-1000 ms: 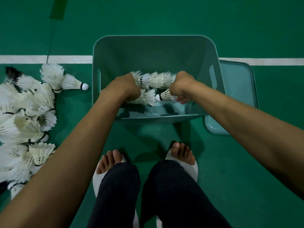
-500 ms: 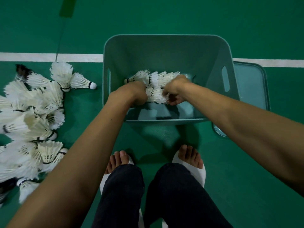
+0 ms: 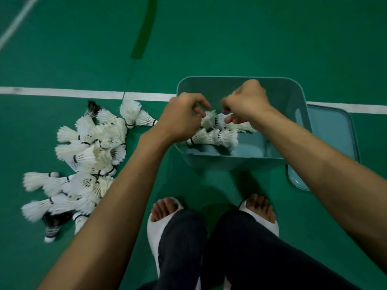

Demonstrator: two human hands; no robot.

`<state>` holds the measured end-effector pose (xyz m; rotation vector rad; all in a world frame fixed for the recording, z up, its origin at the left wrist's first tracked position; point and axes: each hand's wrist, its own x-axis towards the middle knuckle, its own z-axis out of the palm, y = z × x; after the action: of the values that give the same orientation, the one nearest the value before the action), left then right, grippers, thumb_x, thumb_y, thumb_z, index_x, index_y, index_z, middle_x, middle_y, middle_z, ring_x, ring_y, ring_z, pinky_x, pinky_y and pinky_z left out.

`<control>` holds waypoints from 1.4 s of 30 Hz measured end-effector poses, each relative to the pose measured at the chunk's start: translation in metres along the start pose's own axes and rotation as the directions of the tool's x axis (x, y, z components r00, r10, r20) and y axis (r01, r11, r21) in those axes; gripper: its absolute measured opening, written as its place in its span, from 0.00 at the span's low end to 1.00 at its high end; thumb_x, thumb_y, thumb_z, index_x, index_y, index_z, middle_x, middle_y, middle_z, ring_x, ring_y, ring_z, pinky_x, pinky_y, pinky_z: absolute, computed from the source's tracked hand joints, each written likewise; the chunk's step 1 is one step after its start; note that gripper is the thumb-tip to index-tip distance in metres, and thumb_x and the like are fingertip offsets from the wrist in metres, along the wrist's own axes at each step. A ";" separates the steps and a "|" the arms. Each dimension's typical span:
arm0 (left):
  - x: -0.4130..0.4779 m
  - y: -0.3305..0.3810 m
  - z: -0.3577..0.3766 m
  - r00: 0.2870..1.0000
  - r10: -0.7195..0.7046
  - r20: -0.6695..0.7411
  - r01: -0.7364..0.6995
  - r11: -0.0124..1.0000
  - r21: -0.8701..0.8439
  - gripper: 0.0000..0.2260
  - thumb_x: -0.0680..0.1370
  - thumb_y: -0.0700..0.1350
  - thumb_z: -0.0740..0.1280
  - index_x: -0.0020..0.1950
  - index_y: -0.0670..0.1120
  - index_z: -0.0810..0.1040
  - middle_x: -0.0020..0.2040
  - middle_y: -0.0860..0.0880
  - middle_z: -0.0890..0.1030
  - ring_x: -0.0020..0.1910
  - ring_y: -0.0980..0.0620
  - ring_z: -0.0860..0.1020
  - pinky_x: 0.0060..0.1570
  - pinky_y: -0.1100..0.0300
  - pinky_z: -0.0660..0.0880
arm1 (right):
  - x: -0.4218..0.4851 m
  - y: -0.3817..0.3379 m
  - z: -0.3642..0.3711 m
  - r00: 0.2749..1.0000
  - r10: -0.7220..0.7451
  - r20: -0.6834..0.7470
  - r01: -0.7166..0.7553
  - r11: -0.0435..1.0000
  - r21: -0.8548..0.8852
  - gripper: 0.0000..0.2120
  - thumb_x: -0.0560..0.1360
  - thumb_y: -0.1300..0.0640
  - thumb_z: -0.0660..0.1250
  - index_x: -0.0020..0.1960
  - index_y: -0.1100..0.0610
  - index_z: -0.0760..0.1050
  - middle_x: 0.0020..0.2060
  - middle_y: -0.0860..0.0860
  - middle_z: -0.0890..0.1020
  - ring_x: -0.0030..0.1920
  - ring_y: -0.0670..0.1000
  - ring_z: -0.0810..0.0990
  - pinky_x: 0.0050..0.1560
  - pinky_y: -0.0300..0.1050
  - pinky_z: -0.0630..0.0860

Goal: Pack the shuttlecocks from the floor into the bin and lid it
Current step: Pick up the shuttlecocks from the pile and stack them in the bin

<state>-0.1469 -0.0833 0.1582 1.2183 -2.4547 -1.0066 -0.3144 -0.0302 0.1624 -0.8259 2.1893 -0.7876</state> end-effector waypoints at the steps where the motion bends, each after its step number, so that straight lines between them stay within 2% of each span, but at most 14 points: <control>1: -0.007 -0.003 -0.006 0.997 0.011 -0.072 -0.013 1.000 -0.017 0.18 0.73 0.31 0.62 0.54 0.46 0.84 0.45 0.48 0.86 0.38 0.57 0.79 0.43 0.64 0.76 | -0.010 -0.011 0.005 0.998 -0.058 0.017 0.057 0.998 0.026 0.04 0.70 0.65 0.69 0.40 0.65 0.81 0.31 0.58 0.85 0.28 0.55 0.86 0.32 0.46 0.82; 5: -0.034 -0.035 -0.025 0.941 0.000 -0.338 0.024 0.998 0.066 0.13 0.71 0.32 0.64 0.47 0.48 0.82 0.44 0.51 0.85 0.46 0.50 0.82 0.49 0.54 0.79 | -0.043 -0.054 0.051 0.964 -0.259 0.055 0.253 0.963 0.097 0.09 0.66 0.58 0.69 0.33 0.64 0.80 0.27 0.55 0.82 0.29 0.56 0.85 0.32 0.49 0.82; 7: -0.046 -0.066 -0.027 0.900 -0.058 -0.431 0.145 0.974 0.172 0.10 0.70 0.35 0.65 0.41 0.50 0.77 0.42 0.48 0.83 0.47 0.42 0.79 0.41 0.50 0.75 | -0.057 -0.068 0.087 0.942 -0.329 0.067 0.325 0.943 0.068 0.09 0.65 0.53 0.68 0.32 0.60 0.79 0.28 0.56 0.82 0.32 0.58 0.85 0.37 0.51 0.84; 10: -0.067 -0.110 -0.021 0.873 -0.204 -0.443 0.309 0.934 0.180 0.06 0.68 0.38 0.63 0.35 0.50 0.71 0.35 0.44 0.79 0.38 0.39 0.76 0.29 0.49 0.68 | -0.075 -0.071 0.143 0.871 -0.438 0.222 0.464 0.883 -0.076 0.09 0.69 0.56 0.65 0.32 0.59 0.76 0.27 0.54 0.77 0.33 0.59 0.80 0.33 0.46 0.76; 13: -0.099 -0.156 -0.018 0.863 -0.294 -0.412 0.406 0.888 0.218 0.12 0.67 0.39 0.65 0.49 0.45 0.81 0.46 0.41 0.81 0.48 0.38 0.76 0.41 0.50 0.71 | -0.086 -0.060 0.188 0.806 -0.419 0.418 0.526 0.830 -0.184 0.07 0.72 0.58 0.65 0.36 0.58 0.76 0.34 0.56 0.79 0.40 0.61 0.80 0.37 0.48 0.76; 16: -0.134 -0.190 -0.020 0.720 -0.412 -0.559 0.562 0.818 0.122 0.16 0.67 0.33 0.66 0.53 0.44 0.80 0.53 0.41 0.80 0.55 0.39 0.74 0.50 0.47 0.73 | -0.086 -0.039 0.222 0.782 -0.357 0.510 0.543 0.793 -0.278 0.07 0.76 0.56 0.65 0.50 0.58 0.78 0.48 0.58 0.83 0.48 0.62 0.81 0.46 0.51 0.79; 20: -0.155 -0.219 -0.028 0.570 -0.471 -0.673 0.685 0.725 0.073 0.24 0.65 0.34 0.67 0.61 0.41 0.72 0.58 0.40 0.73 0.58 0.39 0.70 0.53 0.47 0.69 | -0.076 -0.011 0.249 0.731 -0.326 0.599 0.595 0.734 -0.327 0.09 0.77 0.56 0.64 0.56 0.55 0.75 0.51 0.54 0.82 0.51 0.60 0.81 0.50 0.54 0.80; 22: -0.153 -0.235 -0.033 0.592 -0.510 -0.624 0.724 0.677 0.134 0.31 0.65 0.36 0.69 0.68 0.40 0.68 0.65 0.39 0.71 0.63 0.37 0.69 0.59 0.46 0.70 | -0.067 -0.004 0.260 0.715 -0.346 0.608 0.619 0.717 -0.320 0.11 0.78 0.52 0.66 0.59 0.54 0.75 0.54 0.52 0.82 0.53 0.57 0.81 0.53 0.53 0.79; 25: -0.138 -0.254 -0.039 0.712 -0.524 -0.468 0.680 0.682 0.270 0.39 0.67 0.38 0.73 0.77 0.43 0.63 0.73 0.40 0.66 0.71 0.37 0.63 0.68 0.44 0.66 | -0.059 -0.004 0.275 0.687 -0.385 0.617 0.605 0.772 -0.192 0.14 0.79 0.49 0.68 0.62 0.52 0.76 0.57 0.50 0.80 0.54 0.53 0.81 0.55 0.50 0.78; 29: -0.120 -0.261 -0.040 0.809 -0.450 -0.378 0.577 0.728 0.370 0.33 0.73 0.44 0.71 0.77 0.46 0.64 0.70 0.42 0.70 0.69 0.39 0.65 0.65 0.45 0.67 | -0.056 -0.021 0.295 0.660 -0.485 0.573 0.652 0.749 -0.117 0.21 0.76 0.55 0.72 0.68 0.54 0.73 0.71 0.53 0.68 0.68 0.54 0.71 0.64 0.53 0.75; 33: -0.119 -0.249 -0.031 0.779 -0.467 -0.418 0.615 0.700 0.364 0.33 0.69 0.51 0.72 0.71 0.42 0.68 0.63 0.41 0.74 0.61 0.39 0.69 0.54 0.48 0.68 | -0.052 -0.045 0.305 0.615 -0.575 0.540 0.782 0.530 -0.327 0.28 0.68 0.61 0.74 0.67 0.56 0.73 0.81 0.56 0.53 0.76 0.60 0.58 0.63 0.56 0.73; 37: -0.117 -0.251 -0.031 0.728 -0.543 -0.419 0.670 0.695 0.263 0.32 0.70 0.58 0.69 0.67 0.40 0.68 0.63 0.40 0.73 0.61 0.39 0.68 0.55 0.48 0.67 | -0.048 -0.061 0.309 0.588 -0.493 0.641 0.779 0.559 -0.284 0.26 0.64 0.62 0.74 0.62 0.58 0.76 0.79 0.54 0.61 0.75 0.59 0.61 0.70 0.60 0.68; 39: -0.119 -0.254 -0.032 0.736 -0.545 -0.401 0.666 0.691 0.281 0.36 0.67 0.61 0.68 0.68 0.40 0.68 0.63 0.41 0.73 0.62 0.39 0.68 0.55 0.47 0.67 | -0.049 -0.063 0.310 0.591 -0.469 0.656 0.767 0.580 -0.276 0.31 0.63 0.62 0.75 0.66 0.58 0.75 0.76 0.54 0.64 0.74 0.58 0.64 0.70 0.59 0.69; 42: -0.126 -0.256 -0.030 0.707 -0.559 -0.433 0.692 0.673 0.262 0.35 0.66 0.62 0.72 0.64 0.41 0.70 0.61 0.42 0.74 0.60 0.39 0.69 0.53 0.48 0.67 | -0.056 -0.056 0.307 0.605 -0.487 0.630 0.736 0.644 -0.208 0.38 0.63 0.64 0.74 0.72 0.55 0.72 0.79 0.56 0.57 0.75 0.60 0.65 0.71 0.57 0.71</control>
<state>0.1049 -0.1089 0.0228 2.2881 -2.0405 -0.3304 -0.0356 -0.1149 0.0378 -1.8978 1.5497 -0.2586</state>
